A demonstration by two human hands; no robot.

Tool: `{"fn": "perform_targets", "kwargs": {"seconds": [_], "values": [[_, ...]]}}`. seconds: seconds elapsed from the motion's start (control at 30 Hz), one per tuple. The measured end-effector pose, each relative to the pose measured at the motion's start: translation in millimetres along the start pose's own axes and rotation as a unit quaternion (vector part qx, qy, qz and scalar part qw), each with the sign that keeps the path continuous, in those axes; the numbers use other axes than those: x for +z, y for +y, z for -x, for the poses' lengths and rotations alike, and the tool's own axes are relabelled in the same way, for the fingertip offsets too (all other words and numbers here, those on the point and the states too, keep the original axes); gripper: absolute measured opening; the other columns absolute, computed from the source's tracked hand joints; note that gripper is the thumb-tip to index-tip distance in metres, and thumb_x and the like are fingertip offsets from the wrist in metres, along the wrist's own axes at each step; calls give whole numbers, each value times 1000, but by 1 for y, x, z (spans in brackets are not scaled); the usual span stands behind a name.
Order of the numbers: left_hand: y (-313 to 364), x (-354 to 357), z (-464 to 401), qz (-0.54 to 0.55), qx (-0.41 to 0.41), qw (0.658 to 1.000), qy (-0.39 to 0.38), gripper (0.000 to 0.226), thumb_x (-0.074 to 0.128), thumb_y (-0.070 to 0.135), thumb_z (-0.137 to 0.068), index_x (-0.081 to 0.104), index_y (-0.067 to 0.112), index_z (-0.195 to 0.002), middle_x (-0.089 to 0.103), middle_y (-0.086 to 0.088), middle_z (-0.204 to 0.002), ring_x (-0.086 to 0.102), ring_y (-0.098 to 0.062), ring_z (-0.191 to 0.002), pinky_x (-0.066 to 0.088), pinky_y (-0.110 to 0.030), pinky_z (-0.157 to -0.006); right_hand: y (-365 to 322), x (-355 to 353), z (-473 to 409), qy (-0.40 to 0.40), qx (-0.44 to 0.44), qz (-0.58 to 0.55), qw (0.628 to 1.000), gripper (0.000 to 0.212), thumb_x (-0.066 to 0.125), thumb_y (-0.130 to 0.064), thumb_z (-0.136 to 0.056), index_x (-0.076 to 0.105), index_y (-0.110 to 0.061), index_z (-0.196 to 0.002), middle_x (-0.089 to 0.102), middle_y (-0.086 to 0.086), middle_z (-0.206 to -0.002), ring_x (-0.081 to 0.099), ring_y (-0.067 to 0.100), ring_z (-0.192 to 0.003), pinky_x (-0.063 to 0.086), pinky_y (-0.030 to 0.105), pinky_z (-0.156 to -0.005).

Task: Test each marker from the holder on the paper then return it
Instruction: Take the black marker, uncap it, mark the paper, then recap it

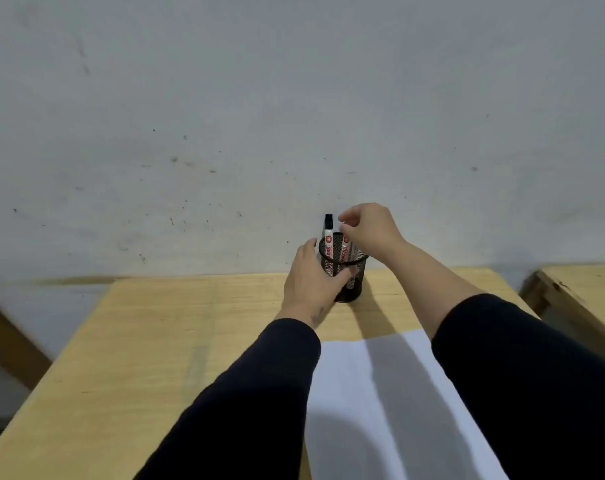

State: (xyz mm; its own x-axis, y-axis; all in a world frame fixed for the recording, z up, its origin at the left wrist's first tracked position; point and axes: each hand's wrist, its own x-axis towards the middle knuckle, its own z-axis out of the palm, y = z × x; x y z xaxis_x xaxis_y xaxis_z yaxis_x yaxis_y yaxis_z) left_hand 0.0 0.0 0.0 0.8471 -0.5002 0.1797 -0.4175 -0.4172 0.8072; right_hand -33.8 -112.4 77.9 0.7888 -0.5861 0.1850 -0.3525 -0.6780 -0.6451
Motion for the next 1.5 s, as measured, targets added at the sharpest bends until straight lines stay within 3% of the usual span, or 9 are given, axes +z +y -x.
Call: {"fn": "perform_targets", "kwargs": {"seconds": [0.13, 0.3, 0.47, 0.73, 0.9, 1.03, 1.13, 1.33, 1.5], "values": [[-13, 15, -2, 89, 5, 996, 11, 66, 80, 41, -67, 47, 29, -123, 56, 9, -120, 56, -10, -109, 50, -30, -89, 0, 19, -9, 15, 33, 19, 999, 22, 61, -10, -86, 71, -5, -105, 70, 11, -110, 65, 25, -102, 47, 25, -79], [-20, 20, -5, 95, 13, 995, 3, 60, 79, 34, -71, 49, 22, -122, 61, 3, -118, 58, -15, -110, 51, -39, -94, -6, 38, -8, 34, 61, 49, 996, 15, 64, -11, -80, 60, -6, -67, 44, 4, -51, 43, 18, -46, 28, 22, -41], [-19, 20, -5, 106, 13, 994, -2, 57, 77, 29, -74, 49, 20, -123, 61, -1, -119, 59, -19, -109, 51, -42, -94, -5, 42, -2, 34, 70, 21, 997, 21, 64, -12, -84, 61, -3, -65, 52, 7, -59, 49, 18, -54, 30, 23, -44], [-12, 17, 0, 96, 28, 995, 3, 54, 78, 21, -73, 51, 19, -120, 60, 2, -116, 57, -16, -107, 48, -32, -92, -26, -19, 7, 131, 16, -104, 986, 26, 65, -11, -83, 71, 0, -106, 72, 15, -105, 67, 28, -98, 54, 40, -90], [-2, 12, 7, 87, 7, 996, -5, 56, 78, 15, -73, 47, 11, -119, 56, -5, -120, 52, -15, -106, 36, -21, -84, -33, -53, 33, 134, -5, -138, 981, 26, 62, -13, -84, 70, -5, -107, 67, 6, -90, 67, 25, -90, 56, 43, -87], [14, -4, 22, 56, 9, 998, -4, 85, 76, 15, -78, 23, 5, -144, 31, -11, -150, 31, -25, -139, 28, -26, -106, -20, -59, 67, 106, -13, -124, 987, 21, 58, -15, -88, 68, -11, -107, 63, 3, -88, 59, 17, -76, 55, 33, -73], [27, -23, 40, 30, 95, 993, 71, 74, 63, 15, -89, 20, 12, -149, 25, -3, -157, 25, -16, -143, 18, -19, -106, -7, -51, 93, 62, -27, -85, 994, 23, 54, -21, -93, 69, -14, -109, 62, 2, -90, 55, 17, -78, 41, 25, -70], [24, -53, 77, -123, 297, 946, 44, 43, 57, 11, -92, 50, 17, -133, 56, 0, -133, 53, -17, -119, 44, -27, -95, 10, -30, 132, -49, -35, 14, 998, 29, 51, -23, -97, 68, -11, -116, 65, 9, -104, 53, 22, -90, 36, 26, -74], [3, -60, 114, -160, 295, 941, 51, 21, 57, 16, -93, 68, 12, -110, 67, -6, -99, 62, -25, -89, 46, -33, -72, 9, -17, 164, -63, -73, 68, 993, 25, 57, -21, -92, 71, -19, -113, 67, 4, -111, 56, 21, -97, 42, 28, -80]]}}
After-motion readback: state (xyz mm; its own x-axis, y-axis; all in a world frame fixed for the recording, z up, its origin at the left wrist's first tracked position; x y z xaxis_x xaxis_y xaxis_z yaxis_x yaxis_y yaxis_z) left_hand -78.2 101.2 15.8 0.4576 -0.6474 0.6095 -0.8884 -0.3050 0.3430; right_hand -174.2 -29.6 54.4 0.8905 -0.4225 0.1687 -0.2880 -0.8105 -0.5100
